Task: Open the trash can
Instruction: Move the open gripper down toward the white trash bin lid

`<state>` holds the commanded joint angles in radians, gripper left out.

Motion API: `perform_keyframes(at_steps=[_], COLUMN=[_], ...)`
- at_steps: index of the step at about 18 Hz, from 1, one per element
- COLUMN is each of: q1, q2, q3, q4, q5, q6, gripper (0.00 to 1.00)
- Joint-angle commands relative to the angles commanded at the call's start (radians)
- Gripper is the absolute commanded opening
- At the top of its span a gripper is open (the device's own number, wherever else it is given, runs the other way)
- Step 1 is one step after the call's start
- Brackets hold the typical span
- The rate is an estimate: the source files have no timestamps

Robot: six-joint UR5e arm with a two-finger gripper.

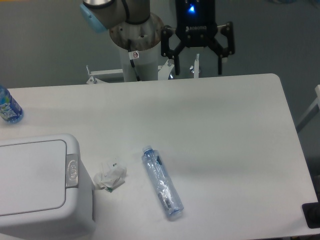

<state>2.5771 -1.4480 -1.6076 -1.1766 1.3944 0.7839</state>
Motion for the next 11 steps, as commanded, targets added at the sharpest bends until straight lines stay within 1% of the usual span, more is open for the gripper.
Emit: perform_keyframes(at_steps=[5, 6, 9, 11], q1=[-0.002, -0.002, -0.005, -0.006], q2=[0.000, 0.001, -0.011, -0.025], q3=[0.000, -0.003, -0.002, 0.000], q4=[0.000, 0.003, 0.012, 0.050], q5=[-0.006, -0.009, -0.029, -0.072], q6=[-0.005, -0.029, -0.174, -0.248], gripper=[1.00, 1.00, 1.00, 1.00])
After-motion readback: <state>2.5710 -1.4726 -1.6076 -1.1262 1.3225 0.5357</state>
